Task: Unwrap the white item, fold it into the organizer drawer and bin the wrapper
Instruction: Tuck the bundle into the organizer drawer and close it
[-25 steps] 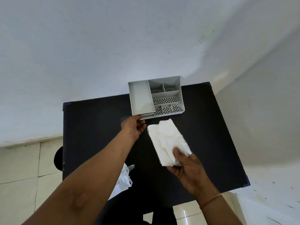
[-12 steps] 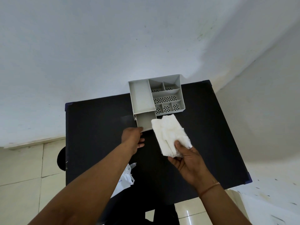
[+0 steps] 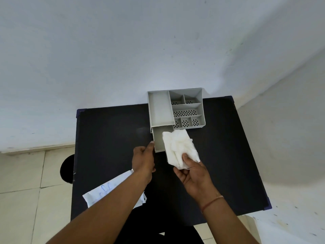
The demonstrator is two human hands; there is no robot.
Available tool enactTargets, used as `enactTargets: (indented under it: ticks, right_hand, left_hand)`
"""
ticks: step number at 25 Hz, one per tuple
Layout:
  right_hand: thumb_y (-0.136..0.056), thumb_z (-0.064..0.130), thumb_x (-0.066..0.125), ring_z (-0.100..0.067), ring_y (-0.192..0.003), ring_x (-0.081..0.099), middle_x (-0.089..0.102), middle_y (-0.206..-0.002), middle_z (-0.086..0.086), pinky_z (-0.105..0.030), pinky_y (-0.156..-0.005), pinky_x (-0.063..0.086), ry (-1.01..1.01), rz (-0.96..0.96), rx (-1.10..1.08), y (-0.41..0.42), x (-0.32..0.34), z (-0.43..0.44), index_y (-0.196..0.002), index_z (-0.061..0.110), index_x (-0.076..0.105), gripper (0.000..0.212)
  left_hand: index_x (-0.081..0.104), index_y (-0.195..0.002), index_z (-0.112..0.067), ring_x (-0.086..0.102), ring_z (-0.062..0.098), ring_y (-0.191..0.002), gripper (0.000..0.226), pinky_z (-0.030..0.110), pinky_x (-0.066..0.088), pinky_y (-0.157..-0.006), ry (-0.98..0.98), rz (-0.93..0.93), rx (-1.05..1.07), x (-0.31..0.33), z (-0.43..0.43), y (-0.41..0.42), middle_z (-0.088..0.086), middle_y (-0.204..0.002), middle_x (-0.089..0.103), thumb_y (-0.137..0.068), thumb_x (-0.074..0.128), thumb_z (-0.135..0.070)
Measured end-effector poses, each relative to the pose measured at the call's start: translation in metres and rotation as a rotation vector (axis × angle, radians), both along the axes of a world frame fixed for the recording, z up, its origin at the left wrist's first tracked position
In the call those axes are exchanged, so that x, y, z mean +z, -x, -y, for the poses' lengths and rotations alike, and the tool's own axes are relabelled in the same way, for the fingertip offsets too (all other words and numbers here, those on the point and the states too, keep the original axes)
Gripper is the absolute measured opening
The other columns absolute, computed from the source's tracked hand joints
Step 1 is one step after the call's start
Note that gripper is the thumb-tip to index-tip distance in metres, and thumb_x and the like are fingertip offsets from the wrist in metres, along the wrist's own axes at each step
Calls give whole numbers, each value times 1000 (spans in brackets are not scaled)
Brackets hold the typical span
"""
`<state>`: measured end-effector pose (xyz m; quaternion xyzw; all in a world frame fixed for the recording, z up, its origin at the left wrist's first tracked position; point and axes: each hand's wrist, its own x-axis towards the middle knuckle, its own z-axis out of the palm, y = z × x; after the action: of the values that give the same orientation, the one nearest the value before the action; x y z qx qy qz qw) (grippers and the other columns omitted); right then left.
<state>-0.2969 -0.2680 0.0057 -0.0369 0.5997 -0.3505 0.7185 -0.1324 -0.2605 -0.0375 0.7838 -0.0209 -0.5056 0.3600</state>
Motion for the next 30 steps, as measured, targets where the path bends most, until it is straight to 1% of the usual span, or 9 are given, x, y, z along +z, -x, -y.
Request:
enactTargets:
  ticks: [3,7,11,15,19,23,26,28,30]
  right_hand:
    - [-99,14,69,-26,-89,81,82,-110,-13,-38,-66,65,8,20,65,-14,-2,4,-122,13,71,23]
    - [-104,24,61,-25,-98,74,76,-114,-9,-40,-69,64,-23,-162,364,-16,-6,16,-120,19,68,18]
    - [-100,22,65,-17,-76,65,72,-100,-8,-34,-61,61,45,-413,521,-9,-11,44,-113,14,69,15]
    - [-90,25,73,-19,-83,72,75,-97,-1,-39,-73,64,368,-814,768,-15,-22,76,-113,17,73,24]
    - [-87,32,67,-24,-98,68,72,-104,-3,-35,-81,56,577,-1157,1050,-28,-34,92,-111,19,71,27]
    - [-93,37,64,-28,-113,60,58,-124,-9,-36,-78,52,697,-1396,1183,-32,-47,89,-125,19,62,37]
    - [-93,41,66,-29,-110,62,58,-123,-11,-37,-75,55,813,-1476,1221,-30,-53,89,-123,16,61,39]
    - [-93,44,65,-30,-105,64,60,-119,-12,-40,-75,56,878,-1496,1231,-26,-56,89,-119,14,62,40]
    - [-92,47,66,-31,-102,64,60,-116,-13,-41,-74,55,905,-1508,1258,-23,-59,90,-118,14,62,43]
  left_hand:
    - [77,-104,-15,75,28,-71,42,41,65,-64,116,-211,-114,27,-12,-2,12,-92,81,-95,70,-56]
    - [81,-104,-8,83,22,-83,12,41,70,-71,133,-80,-269,28,-9,-9,9,-95,85,-92,80,-11]
    - [79,-98,-6,84,26,-82,9,36,68,-67,112,-103,-230,22,13,-18,16,-98,84,-90,81,-4]
    - [78,-90,-21,81,19,-68,12,36,69,-66,108,235,-462,16,40,-20,3,-86,82,-90,81,-10]
    - [80,-84,-15,74,18,-70,4,30,61,-70,114,610,-736,0,52,-17,2,-78,78,-85,78,-18]
    - [59,-77,-12,67,24,-63,14,34,57,-65,142,809,-861,-11,47,-12,3,-69,66,-81,66,0]
    - [68,-92,-11,69,27,-64,14,43,64,-73,206,906,-856,-18,41,-11,8,-75,72,-85,66,2]
    - [75,-116,-9,76,30,-73,29,43,66,-78,237,935,-801,-21,40,-11,12,-87,79,-89,70,0]
    - [72,-126,-12,78,32,-81,36,44,66,-78,236,961,-869,-22,41,-12,12,-97,80,-92,70,-2]
